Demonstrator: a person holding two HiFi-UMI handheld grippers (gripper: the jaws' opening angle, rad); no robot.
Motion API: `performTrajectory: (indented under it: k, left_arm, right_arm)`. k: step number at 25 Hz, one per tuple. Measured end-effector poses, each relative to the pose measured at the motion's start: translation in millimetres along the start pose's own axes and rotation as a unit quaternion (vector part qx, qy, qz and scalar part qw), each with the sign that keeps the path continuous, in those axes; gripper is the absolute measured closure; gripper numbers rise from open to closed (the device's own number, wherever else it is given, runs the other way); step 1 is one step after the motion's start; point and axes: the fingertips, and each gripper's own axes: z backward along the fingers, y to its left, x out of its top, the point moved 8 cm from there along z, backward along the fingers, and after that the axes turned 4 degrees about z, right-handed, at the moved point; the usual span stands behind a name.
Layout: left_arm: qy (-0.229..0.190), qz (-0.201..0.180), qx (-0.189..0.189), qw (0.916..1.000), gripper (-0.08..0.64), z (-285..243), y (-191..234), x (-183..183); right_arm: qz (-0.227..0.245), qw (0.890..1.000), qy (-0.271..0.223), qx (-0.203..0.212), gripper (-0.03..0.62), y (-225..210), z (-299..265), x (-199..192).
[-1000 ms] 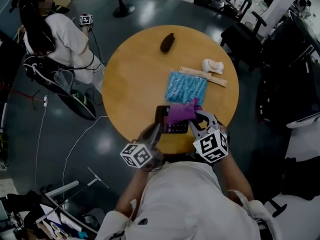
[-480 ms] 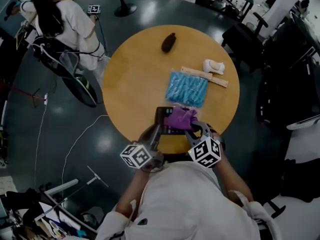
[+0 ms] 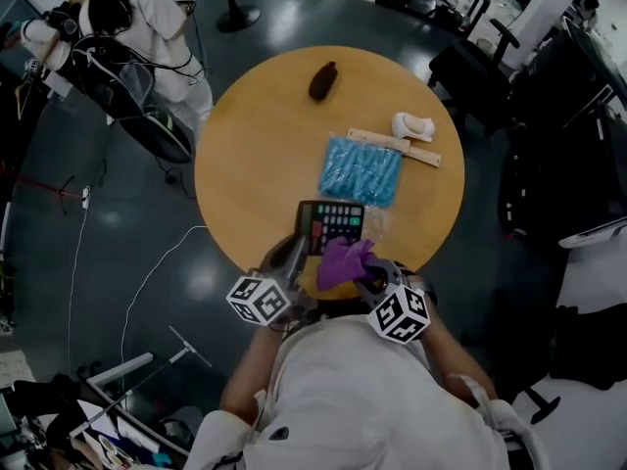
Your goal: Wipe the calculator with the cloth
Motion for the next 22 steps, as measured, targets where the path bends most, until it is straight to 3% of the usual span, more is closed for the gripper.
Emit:
performTrajectory:
  k: [4,7,10,13,17,22]
  left_arm:
    - [0.032,-0.113,-0.011,0.9930,0.511,-1.3,-8.5,9.2]
    - [0.040,-0.135,-0.039,0.9892,0.511,-1.7,-13.3,9.1]
    - [0.042,-0.134,-0.069,0.9877,0.511,-2.3,-20.0,-1.3]
    - [0.049,-0.143,-0.086,0.9848,0.511,-4.0,-31.3,-13.1]
    - [0.054,-0.155,-0.102,0.9812,0.511,-5.7,-45.9,-20.3]
    - [0.043,-0.168,-0.108,0.9789,0.511,1.1,-46.6,-18.9]
  right_arm:
    - [-0.047,0.996,-0.074,0.001,0.505,-20.0,29.5,13.2]
    - [-0.075,0.986,-0.149,-0.022,0.505,-53.4,59.2,40.1]
    - [-0.067,0.981,-0.180,-0.037,0.505,-83.9,71.7,62.0]
    - [-0.046,0.985,-0.160,-0.038,0.505,-101.7,61.8,70.9]
    - [-0.022,0.994,-0.104,-0.004,0.505,-101.6,40.3,68.6]
    - [-0.030,0.997,-0.065,0.013,0.505,-96.7,33.7,53.7]
